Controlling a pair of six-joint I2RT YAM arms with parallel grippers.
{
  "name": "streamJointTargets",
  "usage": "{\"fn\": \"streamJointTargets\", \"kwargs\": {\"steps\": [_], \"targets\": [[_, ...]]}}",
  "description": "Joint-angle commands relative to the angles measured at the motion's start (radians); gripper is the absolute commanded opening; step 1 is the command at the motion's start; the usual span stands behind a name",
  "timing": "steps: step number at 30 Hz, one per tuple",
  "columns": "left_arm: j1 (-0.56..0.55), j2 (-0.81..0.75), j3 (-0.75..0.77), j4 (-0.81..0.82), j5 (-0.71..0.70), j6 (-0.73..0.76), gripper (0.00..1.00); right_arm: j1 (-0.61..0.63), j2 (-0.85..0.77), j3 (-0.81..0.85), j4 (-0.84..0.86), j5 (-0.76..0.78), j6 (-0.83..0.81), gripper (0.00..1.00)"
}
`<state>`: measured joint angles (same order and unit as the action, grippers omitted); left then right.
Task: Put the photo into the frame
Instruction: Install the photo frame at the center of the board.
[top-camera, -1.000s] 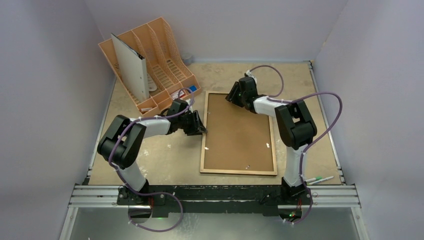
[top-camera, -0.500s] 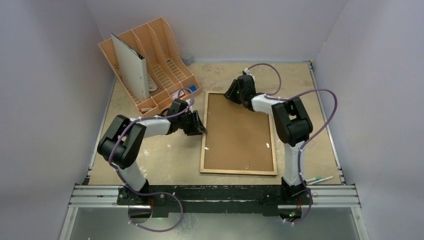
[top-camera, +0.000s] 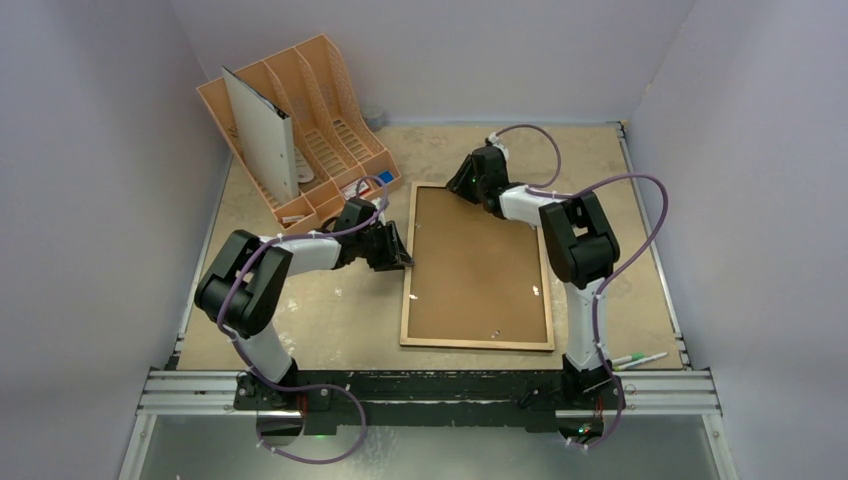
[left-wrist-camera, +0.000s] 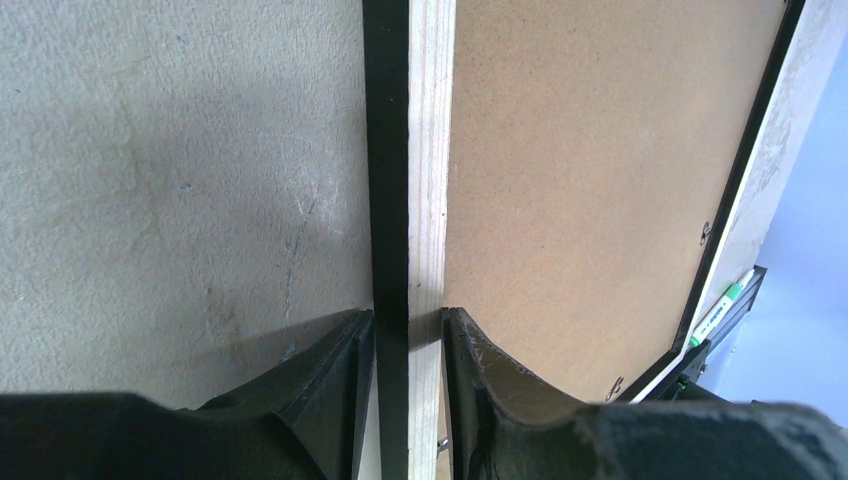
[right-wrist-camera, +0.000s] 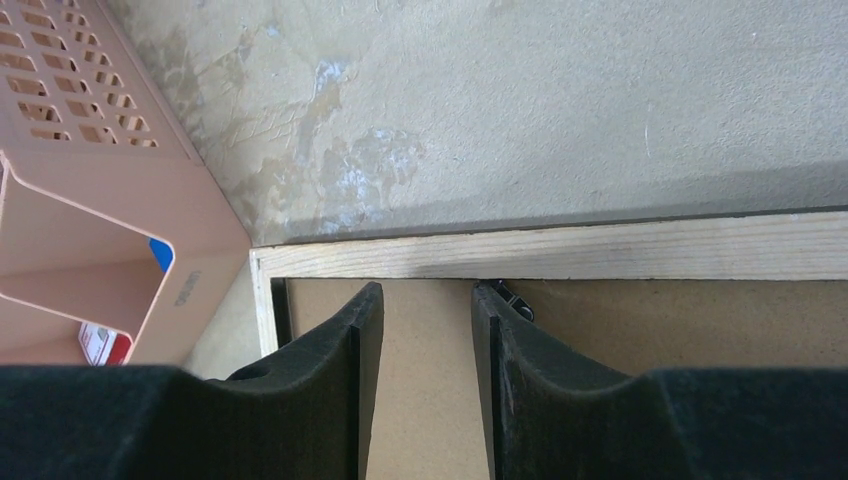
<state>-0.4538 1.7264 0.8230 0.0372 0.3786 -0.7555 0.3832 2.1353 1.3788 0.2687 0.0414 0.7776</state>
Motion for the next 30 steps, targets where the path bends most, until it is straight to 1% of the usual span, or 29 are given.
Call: {"fn": "streamJointTargets", "kwargs": {"steps": [1,5,9,11,14,19,20,22,25,27,30], "targets": [[0.0,0.009,0.0,-0.036,-0.055,0.04,0.33,-0.009,0.007,-0.025,-0.03,0.023,0.002,0.41],[0.0,0.003,0.002,-0.036,-0.062,0.038,0.33,-0.009,-0.085,-0.083,0.063,-0.028,-0.024,0.43],[0.0,-0.002,0.003,-0.036,-0.068,0.036,0.34,-0.008,-0.19,-0.112,0.087,-0.029,-0.055,0.45],[0.0,-0.007,0.002,-0.066,-0.069,0.036,0.35,-0.009,-0.242,-0.122,0.066,0.004,-0.073,0.46],[0.0,-0.013,0.0,-0.069,-0.073,0.038,0.36,-0.01,-0.31,-0.14,0.016,0.081,-0.124,0.49],[0.0,-0.023,-0.005,-0.068,-0.075,0.039,0.4,-0.019,-0.394,-0.176,-0.122,0.238,-0.24,0.52],[0.0,-0.023,-0.007,-0.067,-0.075,0.039,0.4,-0.023,-0.414,-0.196,-0.147,0.273,-0.26,0.55],[0.0,-0.028,-0.009,-0.063,-0.076,0.039,0.42,-0.03,-0.466,-0.241,-0.192,0.355,-0.295,0.66],[0.0,-0.032,-0.018,-0.054,-0.077,0.038,0.43,-0.056,-0.536,-0.317,-0.263,0.447,-0.282,0.78],[0.0,-0.033,-0.023,-0.052,-0.075,0.035,0.44,-0.08,-0.581,-0.375,-0.298,0.449,-0.26,0.83],[0.0,-0.035,-0.028,-0.053,-0.069,0.033,0.44,-0.11,-0.623,-0.454,-0.328,0.442,-0.242,0.86]]}}
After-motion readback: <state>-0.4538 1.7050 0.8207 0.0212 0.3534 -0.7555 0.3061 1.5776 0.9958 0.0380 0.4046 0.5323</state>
